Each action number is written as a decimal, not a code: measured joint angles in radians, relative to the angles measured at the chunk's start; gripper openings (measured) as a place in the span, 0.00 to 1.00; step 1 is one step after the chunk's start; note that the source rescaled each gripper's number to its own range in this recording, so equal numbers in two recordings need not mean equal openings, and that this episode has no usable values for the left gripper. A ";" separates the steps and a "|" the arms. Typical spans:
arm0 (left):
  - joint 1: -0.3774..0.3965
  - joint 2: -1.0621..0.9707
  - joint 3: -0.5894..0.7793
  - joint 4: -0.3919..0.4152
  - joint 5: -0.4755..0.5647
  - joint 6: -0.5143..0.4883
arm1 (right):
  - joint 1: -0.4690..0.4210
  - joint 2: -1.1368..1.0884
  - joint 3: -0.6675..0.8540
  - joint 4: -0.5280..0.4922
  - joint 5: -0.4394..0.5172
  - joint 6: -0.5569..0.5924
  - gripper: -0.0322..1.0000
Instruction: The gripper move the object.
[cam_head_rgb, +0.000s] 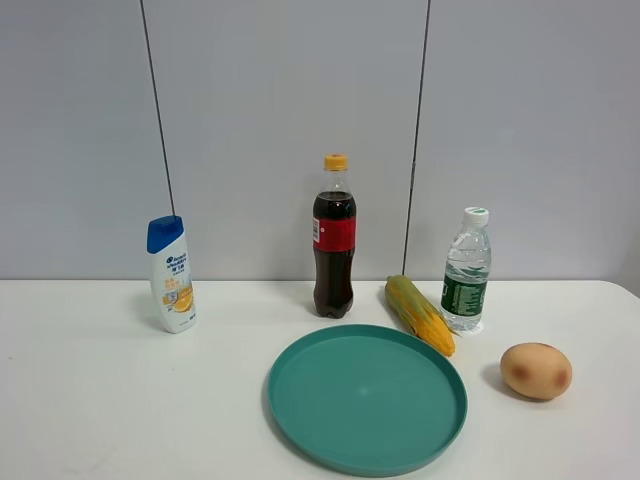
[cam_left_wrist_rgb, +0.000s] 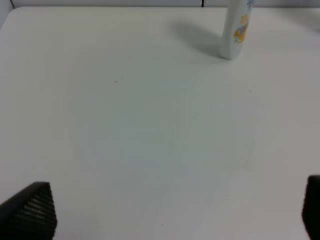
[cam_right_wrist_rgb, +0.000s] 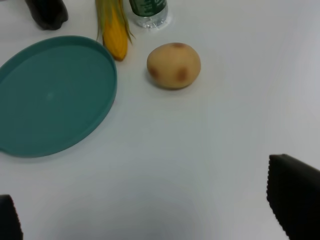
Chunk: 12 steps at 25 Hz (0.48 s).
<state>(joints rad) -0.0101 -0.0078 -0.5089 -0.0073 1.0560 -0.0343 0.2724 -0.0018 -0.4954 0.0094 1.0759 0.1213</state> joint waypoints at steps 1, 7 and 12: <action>0.000 0.000 0.000 0.000 0.000 0.000 | 0.000 0.000 0.001 0.004 -0.001 -0.020 1.00; 0.000 0.000 0.000 0.000 0.000 0.000 | 0.000 0.000 0.001 0.055 -0.001 -0.143 1.00; 0.000 0.000 0.000 0.000 0.000 0.000 | 0.000 0.000 0.001 0.065 -0.001 -0.167 1.00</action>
<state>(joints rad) -0.0101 -0.0078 -0.5089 -0.0073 1.0560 -0.0343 0.2724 -0.0018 -0.4944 0.0749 1.0749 -0.0454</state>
